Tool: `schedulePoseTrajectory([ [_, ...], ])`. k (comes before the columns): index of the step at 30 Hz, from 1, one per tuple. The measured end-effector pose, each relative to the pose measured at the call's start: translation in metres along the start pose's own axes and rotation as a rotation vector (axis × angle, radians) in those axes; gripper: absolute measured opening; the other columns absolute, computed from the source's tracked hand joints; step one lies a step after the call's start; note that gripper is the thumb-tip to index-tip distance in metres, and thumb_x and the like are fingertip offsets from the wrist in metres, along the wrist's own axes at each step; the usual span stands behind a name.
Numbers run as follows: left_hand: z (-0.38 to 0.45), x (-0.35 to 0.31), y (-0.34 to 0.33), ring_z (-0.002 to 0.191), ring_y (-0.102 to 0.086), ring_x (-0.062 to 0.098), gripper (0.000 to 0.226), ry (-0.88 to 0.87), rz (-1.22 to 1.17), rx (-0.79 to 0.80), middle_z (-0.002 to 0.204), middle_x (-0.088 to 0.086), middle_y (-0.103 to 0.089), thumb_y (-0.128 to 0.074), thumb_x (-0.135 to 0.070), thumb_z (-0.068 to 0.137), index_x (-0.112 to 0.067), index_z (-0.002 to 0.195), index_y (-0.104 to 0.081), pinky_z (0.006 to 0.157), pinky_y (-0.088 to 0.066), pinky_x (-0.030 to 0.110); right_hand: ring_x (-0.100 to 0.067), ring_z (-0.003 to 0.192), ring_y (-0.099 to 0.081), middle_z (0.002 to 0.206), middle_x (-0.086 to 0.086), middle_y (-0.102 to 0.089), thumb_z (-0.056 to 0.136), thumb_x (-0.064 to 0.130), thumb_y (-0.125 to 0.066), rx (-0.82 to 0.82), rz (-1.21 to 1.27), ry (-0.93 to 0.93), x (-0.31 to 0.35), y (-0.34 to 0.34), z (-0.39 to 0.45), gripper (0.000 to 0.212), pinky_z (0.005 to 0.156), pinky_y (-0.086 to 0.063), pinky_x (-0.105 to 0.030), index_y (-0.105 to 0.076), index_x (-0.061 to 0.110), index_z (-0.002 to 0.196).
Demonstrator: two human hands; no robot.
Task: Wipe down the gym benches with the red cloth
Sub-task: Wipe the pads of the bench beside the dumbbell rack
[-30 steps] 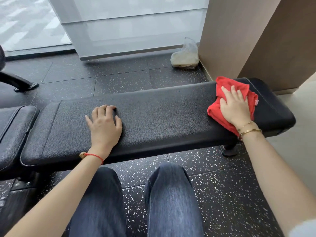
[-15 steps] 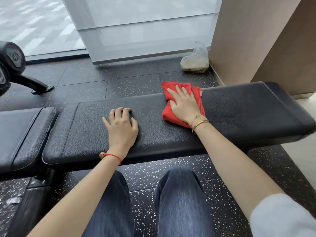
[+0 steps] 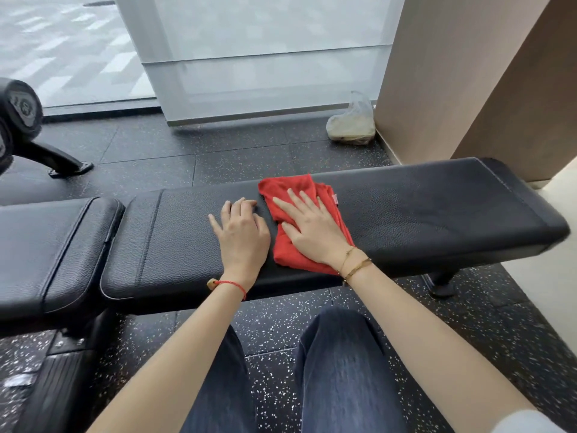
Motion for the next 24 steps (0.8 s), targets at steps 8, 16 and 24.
schedulePoseTrajectory([
  [8,0.0,0.001,0.001,0.143,-0.031,0.03,0.036,-0.032,0.04,0.046,0.145,0.004,-0.049,-0.045,-0.022,0.093,-0.017,0.127,-0.056,0.119,-0.012,0.062,-0.022,0.15,-0.007,0.16,-0.007,-0.019,0.095,0.054,-0.039,-0.292,0.058,-0.389,-0.034,0.025,-0.035,0.07,0.122,-0.003,-0.046,-0.025,0.015,0.151],
  [16,0.0,0.0,0.002,0.143,-0.029,0.03,0.035,-0.028,0.062,0.055,0.145,0.004,-0.048,-0.044,-0.024,0.094,-0.017,0.126,-0.056,0.119,-0.012,0.062,-0.023,0.149,-0.012,0.156,-0.005,-0.03,0.086,0.064,-0.048,-0.241,0.097,-0.422,-0.039,0.013,-0.039,0.073,0.119,0.003,-0.05,-0.043,0.017,0.142],
  [24,0.001,-0.001,0.002,0.14,-0.033,0.026,0.031,-0.017,0.004,0.038,0.138,-0.001,-0.054,-0.045,-0.022,0.093,-0.02,0.121,-0.058,0.119,-0.011,0.061,-0.025,0.111,-0.053,0.109,-0.006,-0.063,0.082,0.029,-0.071,-0.366,0.303,-0.325,-0.023,0.017,-0.023,0.033,0.096,-0.035,-0.028,-0.06,0.009,0.106],
])
Point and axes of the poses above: each hand's wrist, its own z-axis towards the middle knuckle, its own y-axis out of the back of the hand, x = y × z, the point moved 4 cm from there along z, towards the middle knuckle
